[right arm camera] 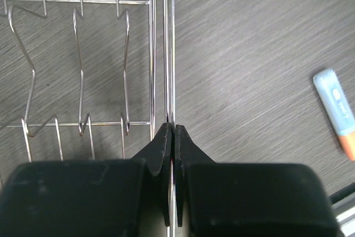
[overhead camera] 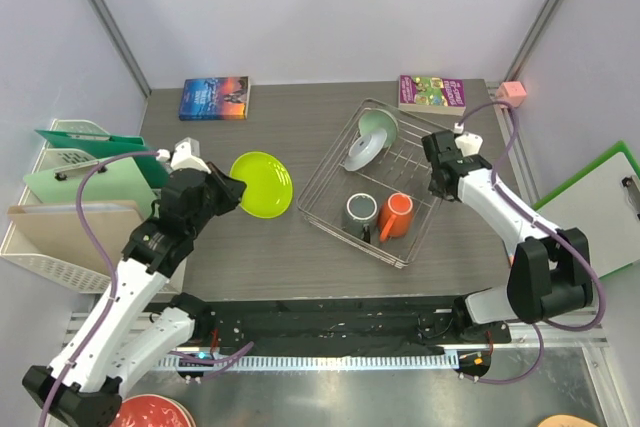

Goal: Unload the mixed dishes from the dish rack
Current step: Adjust the dish rack at the center of the board, then place the plate at the center of the board.

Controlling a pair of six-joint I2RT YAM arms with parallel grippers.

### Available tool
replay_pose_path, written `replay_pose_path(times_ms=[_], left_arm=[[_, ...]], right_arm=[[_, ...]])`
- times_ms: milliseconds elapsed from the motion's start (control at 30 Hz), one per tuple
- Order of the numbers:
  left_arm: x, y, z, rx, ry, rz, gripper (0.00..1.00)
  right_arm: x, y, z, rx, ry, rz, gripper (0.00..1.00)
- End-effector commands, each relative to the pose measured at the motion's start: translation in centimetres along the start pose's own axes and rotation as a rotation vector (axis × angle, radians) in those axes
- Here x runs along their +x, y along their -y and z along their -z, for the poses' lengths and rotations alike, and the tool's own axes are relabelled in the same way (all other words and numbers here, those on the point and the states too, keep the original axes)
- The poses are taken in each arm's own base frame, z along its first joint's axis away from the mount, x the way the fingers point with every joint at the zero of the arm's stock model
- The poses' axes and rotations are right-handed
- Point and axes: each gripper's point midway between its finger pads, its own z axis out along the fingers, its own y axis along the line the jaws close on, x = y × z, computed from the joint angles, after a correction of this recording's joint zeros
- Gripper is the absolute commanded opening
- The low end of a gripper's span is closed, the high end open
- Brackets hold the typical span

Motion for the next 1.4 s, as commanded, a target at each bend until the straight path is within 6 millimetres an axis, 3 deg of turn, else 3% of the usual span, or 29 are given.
replay_pose_path(times_ms=[0, 200, 267, 367, 400, 600, 767, 867, 933, 967, 1100, 1167, 1200, 1233, 1300, 1367], left_arm=[[-0.9, 0.7, -1.2, 0.013, 0.05, 0.06, 0.0], [-1.6, -0.3, -1.7, -0.037, 0.11, 0.106, 0.0], [-2.0, -0.8, -1.9, -0.061, 0.139, 0.121, 0.0], [-1.8, -1.0, -2.6, -0.08, 0.133, 0.133, 0.0], [-1.8, -1.0, -2.8, -0.086, 0.131, 0.136, 0.0], [-2.0, -1.2, -4.5, -0.109, 0.12, 0.16, 0.0], [-3.4, -1.0, -7.1, -0.139, 0.128, 0.165, 0.0], [-3.7, -1.7, -10.1, -0.179, 0.11, 0.171, 0.0], [-3.1, -3.2, -12.4, -0.233, 0.079, 0.17, 0.0], [-3.7, -3.1, -13.2, -0.231, 0.093, 0.175, 0.0], [-3.1, -6.8, -17.2, -0.335, 0.056, 0.189, 0.0], [-2.9, -7.4, -18.5, -0.347, 0.033, 0.191, 0.0], [-3.9, -7.1, -19.2, -0.345, 0.042, 0.195, 0.0], [-2.8, -8.0, -20.4, -0.366, 0.0, 0.18, 0.0], [-3.6, -7.5, -21.7, -0.357, -0.004, 0.159, 0.0], [-2.8, -8.5, -23.1, -0.392, -0.04, 0.122, 0.0]], right_arm=[[-0.4, 1.6, 1.0, -0.01, 0.009, -0.096, 0.01], [1.7, 1.3, -0.9, -0.084, -0.086, -0.2, 0.03], [2.0, 0.7, -1.3, -0.121, -0.095, -0.229, 0.1], [1.4, -0.3, -0.6, -0.2, -0.062, -0.26, 0.47], [1.0, -0.3, -0.2, -0.21, -0.045, -0.267, 0.64], [-3.0, -0.6, 3.9, -0.306, 0.053, -0.294, 0.94], [-6.5, -1.0, 8.7, -0.421, 0.129, -0.325, 0.99], [-7.2, -1.2, 11.3, -0.486, 0.148, -0.306, 0.99], [-7.2, -1.6, 12.6, -0.542, 0.159, -0.308, 0.99], [-7.1, -1.9, 13.7, -0.596, 0.168, -0.317, 0.99], [-6.4, -1.6, 14.8, -0.636, 0.199, -0.308, 0.98], [-5.6, -1.2, 14.2, -0.618, 0.202, -0.295, 0.97], [-5.3, -1.2, 14.0, -0.617, 0.199, -0.29, 0.97], [-5.2, -1.4, 14.0, -0.627, 0.199, -0.289, 0.97], [-4.6, -1.9, 14.0, -0.656, 0.182, -0.289, 0.96], [-4.5, -2.1, 13.9, -0.665, 0.179, -0.289, 0.96]])
